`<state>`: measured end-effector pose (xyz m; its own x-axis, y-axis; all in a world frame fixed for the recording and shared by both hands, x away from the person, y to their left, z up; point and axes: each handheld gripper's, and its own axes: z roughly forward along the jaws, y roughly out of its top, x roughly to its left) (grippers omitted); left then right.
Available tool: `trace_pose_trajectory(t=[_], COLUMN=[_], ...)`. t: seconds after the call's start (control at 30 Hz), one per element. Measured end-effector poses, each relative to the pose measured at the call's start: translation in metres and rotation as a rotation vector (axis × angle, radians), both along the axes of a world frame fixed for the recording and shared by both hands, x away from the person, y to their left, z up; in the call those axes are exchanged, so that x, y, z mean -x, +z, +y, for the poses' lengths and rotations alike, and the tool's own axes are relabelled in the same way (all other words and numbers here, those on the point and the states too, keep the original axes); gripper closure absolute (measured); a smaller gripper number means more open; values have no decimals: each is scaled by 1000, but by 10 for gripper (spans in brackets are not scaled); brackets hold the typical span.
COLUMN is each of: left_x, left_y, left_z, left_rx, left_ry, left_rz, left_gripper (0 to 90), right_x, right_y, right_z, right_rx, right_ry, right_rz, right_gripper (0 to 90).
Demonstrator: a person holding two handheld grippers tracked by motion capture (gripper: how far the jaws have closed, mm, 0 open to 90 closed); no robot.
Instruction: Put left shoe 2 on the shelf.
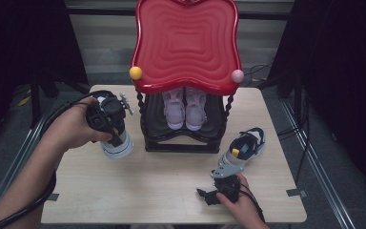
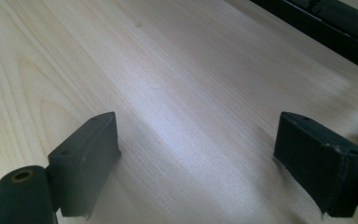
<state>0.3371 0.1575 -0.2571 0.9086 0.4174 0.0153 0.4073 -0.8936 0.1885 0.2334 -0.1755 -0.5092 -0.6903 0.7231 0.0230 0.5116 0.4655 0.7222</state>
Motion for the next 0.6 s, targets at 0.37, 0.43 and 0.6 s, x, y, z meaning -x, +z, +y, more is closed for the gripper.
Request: trace_pose_trajectory(t=[0.37,0.43,0.6], left_x=[-3,-3,-2], left_y=[43,51,72], left_z=[-4,-4,-5], left_rx=[-3,0,14], left_ry=[-9,-13,-17], left_rz=[-45,-53,-80], left_gripper=[707,706,704], right_x=[0,0,0], right_y=[0,0,0], right_z=[0,0,0], right_rx=[1,1,2], right_ry=[2,1,2], right_rz=[5,6,3], right_gripper=[132,132,132])
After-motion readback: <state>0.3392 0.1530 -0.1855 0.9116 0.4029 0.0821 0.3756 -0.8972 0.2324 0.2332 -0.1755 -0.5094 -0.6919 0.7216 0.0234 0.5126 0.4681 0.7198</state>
